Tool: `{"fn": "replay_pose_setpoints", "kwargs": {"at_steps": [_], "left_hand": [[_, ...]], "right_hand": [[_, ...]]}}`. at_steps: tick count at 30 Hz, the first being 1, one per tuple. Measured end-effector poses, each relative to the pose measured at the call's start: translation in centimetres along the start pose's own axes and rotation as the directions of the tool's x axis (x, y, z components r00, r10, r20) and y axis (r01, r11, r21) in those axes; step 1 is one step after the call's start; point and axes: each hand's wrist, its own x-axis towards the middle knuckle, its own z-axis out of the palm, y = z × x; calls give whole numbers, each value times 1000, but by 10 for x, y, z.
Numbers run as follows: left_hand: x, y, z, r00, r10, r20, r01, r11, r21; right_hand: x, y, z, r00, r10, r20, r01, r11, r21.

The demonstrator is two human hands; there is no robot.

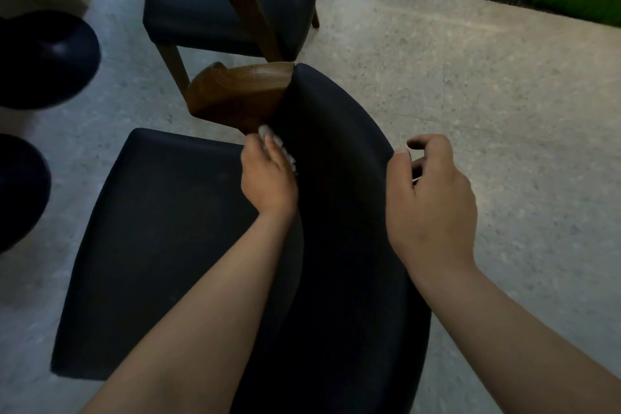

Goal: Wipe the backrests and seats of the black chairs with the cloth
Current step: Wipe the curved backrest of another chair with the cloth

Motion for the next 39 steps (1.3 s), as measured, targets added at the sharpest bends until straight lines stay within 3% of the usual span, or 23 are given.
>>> {"fn": "replay_pose_setpoints", "kwargs": {"at_steps": [3,5,10,16,22,26,29,32,36,39], "left_hand": [[-7,-39,12,939,-285,191,257,953,157],[-19,-62,14,908,-362,209,313,920,234],[-23,-64,-5,973,-200,118,178,968,177],[-8,-8,-55,984,13,176,-8,1000,-29],[15,48,-90,939,334,84,-327,941,-87],[49,71,-78,876,476,80,-481,874,70],[71,67,-65,856,506,103,-516,834,192],[88,57,-66,863,499,85,-505,839,202],[106,39,-71,938,342,57,-347,924,163],[125,26,-76,957,271,105,-285,946,157]], "right_hand": [[0,1,0,1000,-7,-4,7,1000,9],[1,2,0,1000,-5,-7,5,1000,20],[2,1,0,1000,-22,7,22,1000,7],[1,-6,-6,997,-21,71,24,999,-45],[18,-32,-6,990,-80,112,88,994,-68],[35,-42,20,991,-41,126,59,987,-147],[33,-39,26,994,-62,89,81,972,-221],[30,-40,25,992,-111,67,125,955,-269],[29,-43,26,990,-127,60,140,934,-330],[29,-43,26,989,-135,54,145,923,-357]]}}
